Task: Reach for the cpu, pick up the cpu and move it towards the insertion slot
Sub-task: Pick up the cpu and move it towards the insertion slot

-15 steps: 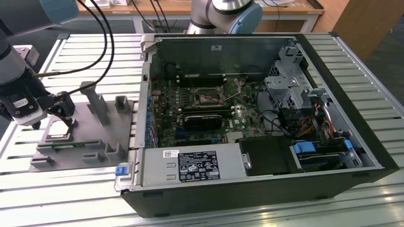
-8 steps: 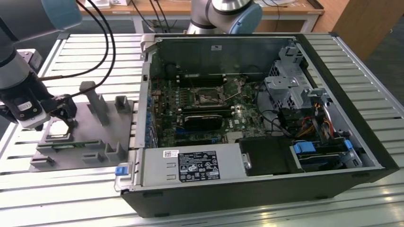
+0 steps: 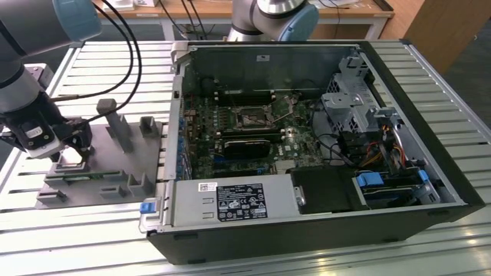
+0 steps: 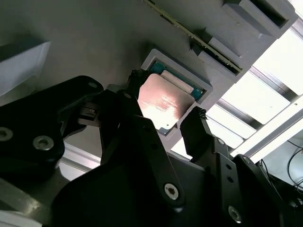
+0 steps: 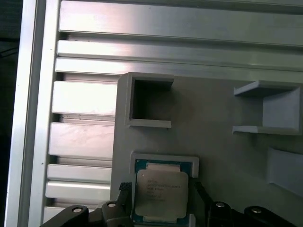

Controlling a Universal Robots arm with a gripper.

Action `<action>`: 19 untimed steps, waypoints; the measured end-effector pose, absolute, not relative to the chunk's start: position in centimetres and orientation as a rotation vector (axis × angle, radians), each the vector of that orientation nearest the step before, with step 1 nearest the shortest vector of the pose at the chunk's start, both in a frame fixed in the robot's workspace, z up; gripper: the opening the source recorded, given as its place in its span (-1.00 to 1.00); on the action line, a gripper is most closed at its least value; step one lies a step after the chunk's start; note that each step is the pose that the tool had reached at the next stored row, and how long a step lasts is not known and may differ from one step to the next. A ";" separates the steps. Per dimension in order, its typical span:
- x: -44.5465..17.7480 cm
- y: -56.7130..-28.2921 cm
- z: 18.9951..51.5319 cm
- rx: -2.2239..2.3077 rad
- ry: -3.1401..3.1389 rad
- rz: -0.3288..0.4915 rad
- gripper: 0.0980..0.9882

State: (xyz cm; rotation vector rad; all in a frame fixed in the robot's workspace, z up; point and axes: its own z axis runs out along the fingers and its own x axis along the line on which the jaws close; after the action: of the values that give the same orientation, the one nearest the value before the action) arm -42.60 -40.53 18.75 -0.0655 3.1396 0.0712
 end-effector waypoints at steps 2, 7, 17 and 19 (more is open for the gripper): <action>-42.6 -40.5 18.7 -0.066 3.140 0.071 0.17; -42.6 -40.5 18.5 -0.065 3.139 0.076 0.17; -42.6 -40.5 18.3 -0.066 3.139 0.085 0.00; -42.6 -40.5 18.5 -0.065 3.139 0.085 0.00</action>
State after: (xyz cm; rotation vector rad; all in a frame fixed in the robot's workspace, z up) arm -42.63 -40.51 18.50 -0.0655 3.1389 0.0854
